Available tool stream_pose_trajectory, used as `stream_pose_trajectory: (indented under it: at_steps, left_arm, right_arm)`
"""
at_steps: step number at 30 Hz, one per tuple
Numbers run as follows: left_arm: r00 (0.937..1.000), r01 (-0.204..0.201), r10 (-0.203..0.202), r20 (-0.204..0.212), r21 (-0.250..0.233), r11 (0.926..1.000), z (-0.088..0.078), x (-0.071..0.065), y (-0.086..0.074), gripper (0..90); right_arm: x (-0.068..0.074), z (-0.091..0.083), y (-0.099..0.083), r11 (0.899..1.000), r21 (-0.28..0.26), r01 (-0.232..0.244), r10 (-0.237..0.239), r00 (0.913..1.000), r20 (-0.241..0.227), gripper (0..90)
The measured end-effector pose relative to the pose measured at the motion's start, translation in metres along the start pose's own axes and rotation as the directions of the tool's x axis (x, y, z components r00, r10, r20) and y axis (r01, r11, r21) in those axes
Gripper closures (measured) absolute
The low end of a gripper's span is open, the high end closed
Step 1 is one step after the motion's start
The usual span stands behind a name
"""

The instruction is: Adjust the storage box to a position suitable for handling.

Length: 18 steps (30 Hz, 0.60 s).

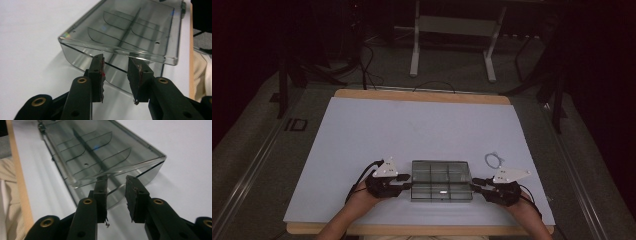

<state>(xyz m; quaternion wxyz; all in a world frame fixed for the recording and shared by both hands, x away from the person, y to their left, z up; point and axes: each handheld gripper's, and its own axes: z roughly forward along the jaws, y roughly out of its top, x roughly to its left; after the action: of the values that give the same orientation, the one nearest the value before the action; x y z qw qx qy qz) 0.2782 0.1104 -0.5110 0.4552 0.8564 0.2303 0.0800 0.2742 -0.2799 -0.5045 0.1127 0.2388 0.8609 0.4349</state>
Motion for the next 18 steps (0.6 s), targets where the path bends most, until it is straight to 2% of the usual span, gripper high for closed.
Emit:
stream_pose_trajectory:
  at_steps: [3, 7, 10, 13, 18]
  left_arm:
    - [0.9999, 0.002, -0.003, -0.012, -0.015, 0.9999, 0.0, 0.003, 0.004, 66.1]
    - [0.9991, -0.018, 0.018, -0.039, -0.021, 0.9996, 0.0, 0.006, 0.01, 66.1]
    - [0.9985, -0.024, 0.022, -0.049, -0.022, 0.9995, 0.002, 0.008, 0.013, 64.1]
    - [0.9983, -0.024, 0.022, -0.054, -0.037, 0.999, 0.001, 0.011, 0.017, 64.1]
    - [0.9981, -0.032, 0.029, -0.055, -0.067, 0.9972, 0.001, 0.014, 0.02, 64.1]
  right_arm:
    - [-0.001, 0.0, 0.005, 1.0, -0.017, 0.02, -0.019, 0.9995, 0.026, 68.7]
    - [-0.003, -0.001, 0.01, 0.999, -0.029, 0.036, -0.035, 0.998, 0.053, 67.1]
    - [-0.005, 0.0, 0.013, 0.998, -0.038, 0.041, -0.038, 0.997, 0.067, 62.6]
    - [-0.008, 0.002, 0.015, 0.997, -0.068, 0.041, -0.036, 0.9966, 0.074, 61.8]
    - [-0.01, 0.006, 0.024, 0.992, -0.082, 0.093, -0.084, 0.9909, 0.106, 62.4]
